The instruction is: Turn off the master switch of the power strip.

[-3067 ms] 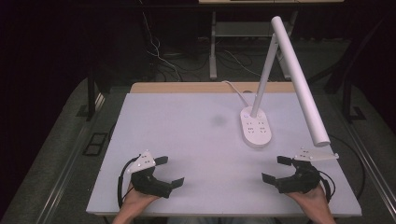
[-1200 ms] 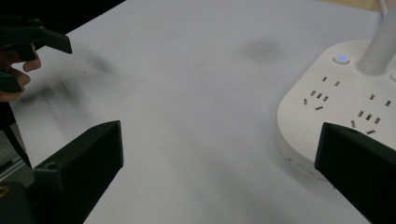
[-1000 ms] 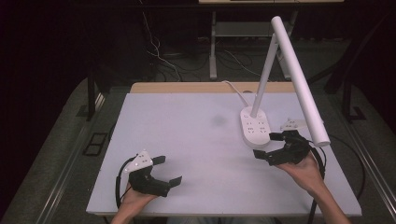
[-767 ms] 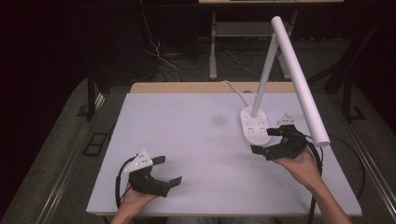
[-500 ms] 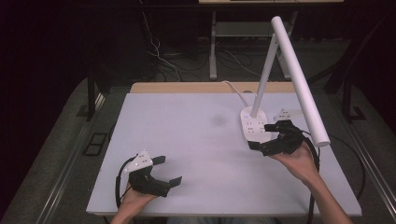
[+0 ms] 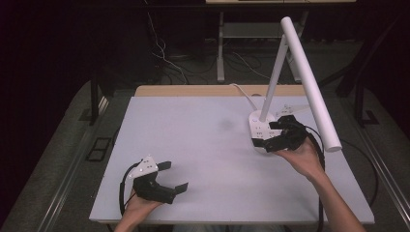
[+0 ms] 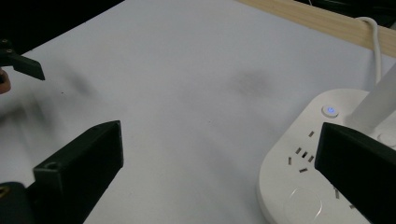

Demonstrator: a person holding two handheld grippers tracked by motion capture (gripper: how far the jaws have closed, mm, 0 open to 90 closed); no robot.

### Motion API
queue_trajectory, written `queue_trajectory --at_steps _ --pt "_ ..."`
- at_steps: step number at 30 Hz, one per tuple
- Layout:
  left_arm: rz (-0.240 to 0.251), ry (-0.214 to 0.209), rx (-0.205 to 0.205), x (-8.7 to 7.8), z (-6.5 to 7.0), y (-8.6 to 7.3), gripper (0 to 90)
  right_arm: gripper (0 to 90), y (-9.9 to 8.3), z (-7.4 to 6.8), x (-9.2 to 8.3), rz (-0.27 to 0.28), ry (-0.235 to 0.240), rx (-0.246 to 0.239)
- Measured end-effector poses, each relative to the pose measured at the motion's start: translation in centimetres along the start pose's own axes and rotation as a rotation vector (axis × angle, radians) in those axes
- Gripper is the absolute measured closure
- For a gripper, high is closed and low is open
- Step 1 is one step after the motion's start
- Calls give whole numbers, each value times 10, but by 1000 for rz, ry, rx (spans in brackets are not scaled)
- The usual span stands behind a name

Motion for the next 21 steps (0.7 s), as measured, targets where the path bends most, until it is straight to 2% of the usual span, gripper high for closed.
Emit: queue_trajectory --at_steps 21 --pt "-1 -1 2 0 0 0 0 4 18 11 25 -62 -29 -17"
Point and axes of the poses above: each handheld gripper's, and its own axes: x roughly forward along the jaws, y roughly out of its top, z roughly to its right, the point moved 9 cm from there along x, roughly forward along the jaws, and after that the axes turned 7 degrees about -z, right-handed, at the moved point
